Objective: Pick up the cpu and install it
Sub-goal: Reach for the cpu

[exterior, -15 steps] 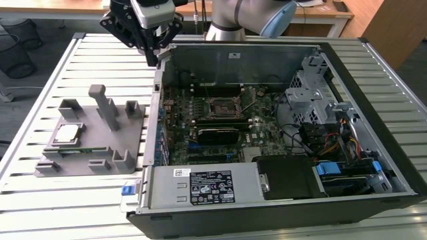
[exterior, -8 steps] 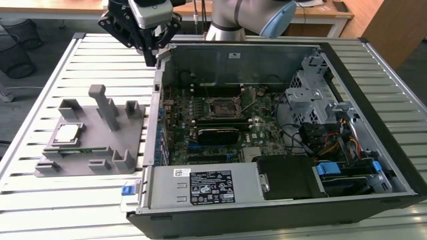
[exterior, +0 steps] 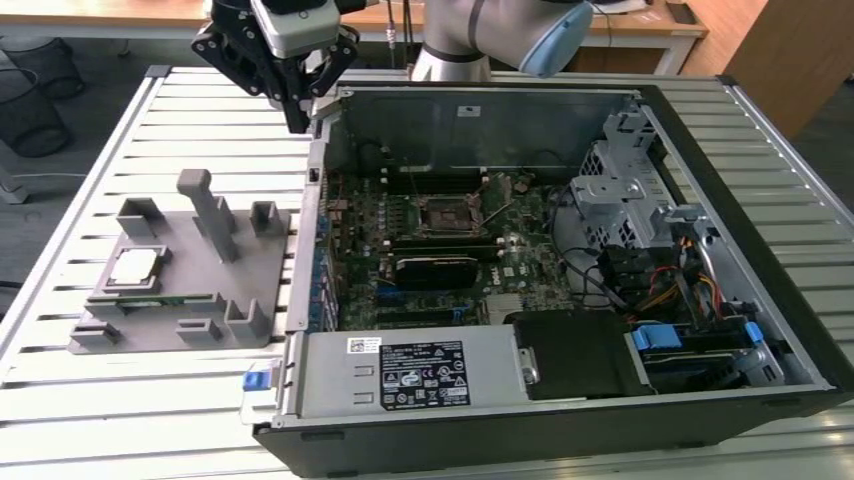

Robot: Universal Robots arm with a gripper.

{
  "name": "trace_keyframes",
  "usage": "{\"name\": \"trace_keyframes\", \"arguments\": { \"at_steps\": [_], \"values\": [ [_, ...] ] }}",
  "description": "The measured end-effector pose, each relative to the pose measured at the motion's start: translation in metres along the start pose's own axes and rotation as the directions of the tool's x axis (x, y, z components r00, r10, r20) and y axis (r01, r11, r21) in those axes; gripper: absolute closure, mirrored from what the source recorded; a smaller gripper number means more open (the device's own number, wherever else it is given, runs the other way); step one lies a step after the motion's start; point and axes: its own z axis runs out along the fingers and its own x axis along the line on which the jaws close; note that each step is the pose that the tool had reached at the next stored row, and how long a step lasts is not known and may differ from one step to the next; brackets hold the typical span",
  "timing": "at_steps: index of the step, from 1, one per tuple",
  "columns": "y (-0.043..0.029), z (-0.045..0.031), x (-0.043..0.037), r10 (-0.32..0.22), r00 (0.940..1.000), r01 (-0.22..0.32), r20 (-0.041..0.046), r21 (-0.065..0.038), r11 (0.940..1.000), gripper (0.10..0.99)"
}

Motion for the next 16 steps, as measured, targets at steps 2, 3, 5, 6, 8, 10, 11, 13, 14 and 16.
{"name": "trace_keyframes", "arguments": {
  "at_steps": [2, 3, 5, 6, 8, 10, 11, 13, 14, 16],
  "values": [
    [-0.0001, 0.0001, 0.0008, 0.000, 1.0000, 0.000, -0.0002, 0.000, 1.0000, 0.980],
    [-0.0001, 0.0001, 0.0012, 0.000, 1.0000, 0.000, -0.0003, 0.000, 1.0000, 0.980],
    [-0.0002, 0.0002, 0.0020, 0.000, 1.0000, 0.000, -0.0004, 0.000, 1.0000, 0.980],
    [-0.0002, 0.0002, 0.0023, 0.000, 1.0000, 0.000, -0.0005, 0.000, 1.0000, 0.980],
    [-0.0003, 0.0002, 0.0032, 0.000, 1.0000, 0.000, -0.0007, 0.000, 1.0000, 0.980],
    [-0.0003, 0.0003, 0.0040, 0.000, 1.0000, 0.000, -0.0008, 0.000, 1.0000, 0.980],
    [-0.0004, 0.0003, 0.0044, 0.000, 1.0000, 0.000, -0.0009, 0.000, 1.0000, 0.980],
    [-0.0004, 0.0004, 0.0051, 0.000, 1.0000, 0.000, -0.0011, 0.000, 1.0000, 0.980],
    [-0.0004, 0.0004, 0.0055, 0.000, 1.0000, 0.000, -0.0012, 0.000, 1.0000, 0.980],
    [-0.0005, 0.0005, 0.0063, 0.000, 1.0000, 0.000, -0.0013, 0.000, 1.0000, 0.980]
  ]
}}
